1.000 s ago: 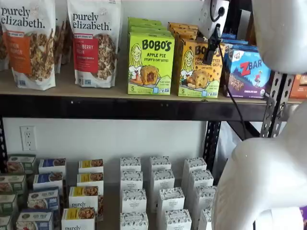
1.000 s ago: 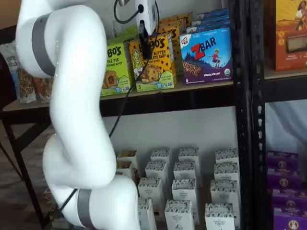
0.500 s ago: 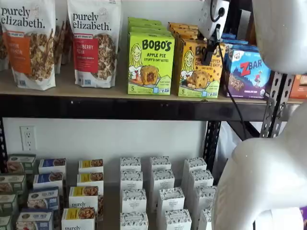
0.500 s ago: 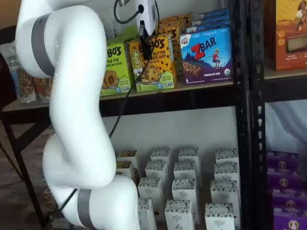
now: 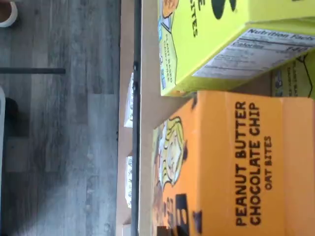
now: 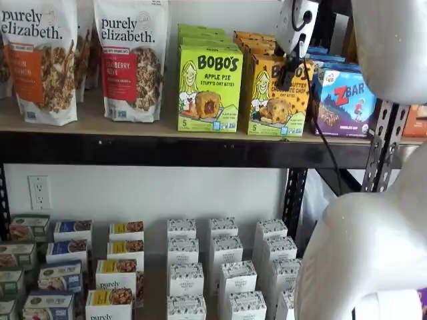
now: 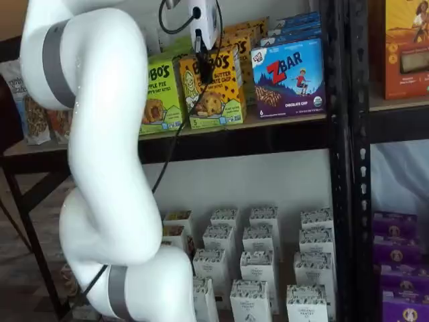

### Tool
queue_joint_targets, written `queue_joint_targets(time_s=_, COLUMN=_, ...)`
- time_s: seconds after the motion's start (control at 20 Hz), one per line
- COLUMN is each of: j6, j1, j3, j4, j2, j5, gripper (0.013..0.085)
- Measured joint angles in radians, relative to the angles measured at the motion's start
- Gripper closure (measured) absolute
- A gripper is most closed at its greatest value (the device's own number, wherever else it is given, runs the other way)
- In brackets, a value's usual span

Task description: Pick up the orange box on the top shelf, the fifth box from the left

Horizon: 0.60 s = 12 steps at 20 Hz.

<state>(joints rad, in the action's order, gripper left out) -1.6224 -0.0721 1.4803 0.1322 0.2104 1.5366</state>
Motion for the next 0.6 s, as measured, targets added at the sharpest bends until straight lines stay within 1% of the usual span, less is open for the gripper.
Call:
queue_joint_targets(time_s=0.3, j6=0.001, j1=0.002, j3=0.003, j4=-0.006, j2=-0.003, j5=0.001, gripper=0.045)
queue_joint_targets(time_s=0.35, j6=0.002, j1=0.003, j3=0.002, j4=-0.008, j2=-0.002, j5=-0.002, gripper=0.049)
queue_joint_targets(time_s=0.4, j6=0.001, j1=0.003, j3=0.0, j4=-0.008, j2=-0.001, j5=-0.006, gripper=0.049)
queue_joint_targets(time_s=0.45, j6=0.001, j1=0.002, j3=-0.004, j4=-0.009, j2=0.001, j5=-0.011, gripper=0.053)
queue_joint_targets(time_s=0.5, j6=0.0, j1=0.002, j3=-0.005, j4=-0.009, j2=0.002, j5=-0.014, gripper=0.053)
queue_joint_targets(time_s=0.55, j6=0.0, j1=0.002, j3=-0.006, j4=-0.008, j2=0.002, j5=-0.015, gripper=0.057)
queue_joint_targets(time_s=0.6, j6=-0.001, j1=0.001, j3=-0.006, j4=-0.007, j2=0.002, j5=-0.014, gripper=0.057)
